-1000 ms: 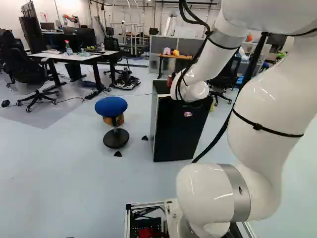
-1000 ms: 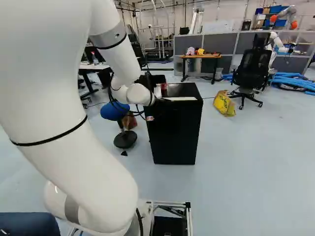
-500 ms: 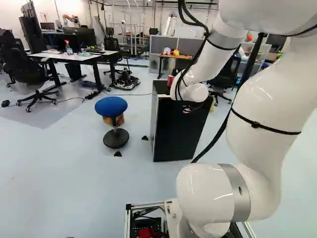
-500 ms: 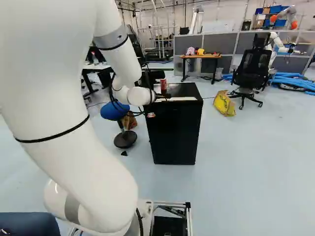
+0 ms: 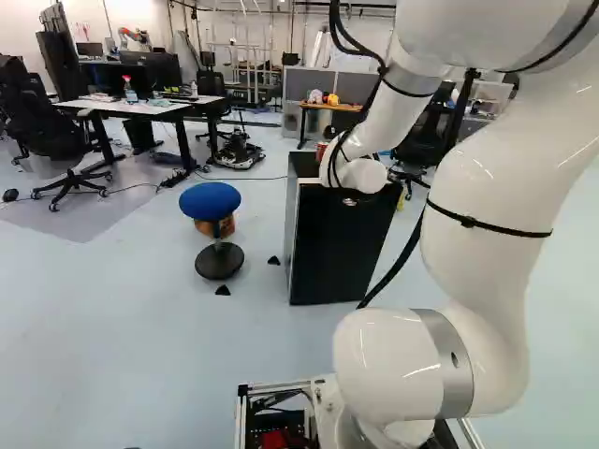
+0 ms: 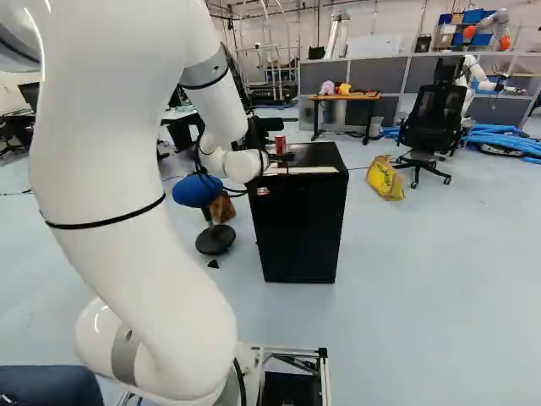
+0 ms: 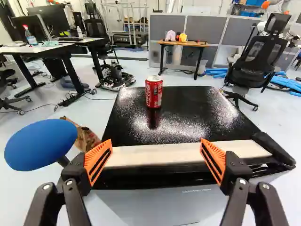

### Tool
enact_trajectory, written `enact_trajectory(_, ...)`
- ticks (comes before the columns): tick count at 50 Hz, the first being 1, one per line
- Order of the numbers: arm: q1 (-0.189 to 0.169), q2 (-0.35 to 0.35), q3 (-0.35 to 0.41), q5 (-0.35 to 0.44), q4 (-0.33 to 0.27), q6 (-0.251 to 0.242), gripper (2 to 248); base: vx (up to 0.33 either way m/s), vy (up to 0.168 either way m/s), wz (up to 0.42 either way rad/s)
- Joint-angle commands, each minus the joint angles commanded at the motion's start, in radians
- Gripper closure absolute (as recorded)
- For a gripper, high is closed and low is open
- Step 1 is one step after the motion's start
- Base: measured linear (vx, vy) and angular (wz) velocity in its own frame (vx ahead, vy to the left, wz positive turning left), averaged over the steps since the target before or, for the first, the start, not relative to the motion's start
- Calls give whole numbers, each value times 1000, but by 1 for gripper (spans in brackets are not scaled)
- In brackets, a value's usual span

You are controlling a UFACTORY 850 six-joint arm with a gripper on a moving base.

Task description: Grab a drink from the fridge

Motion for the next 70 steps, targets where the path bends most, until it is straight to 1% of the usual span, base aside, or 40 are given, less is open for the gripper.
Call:
enact_trajectory(25,7,-89,-103,7,0,0,3,0,0,0)
enact_trajectory(70,12,-273,-329,7,0,0,3,0,0,0)
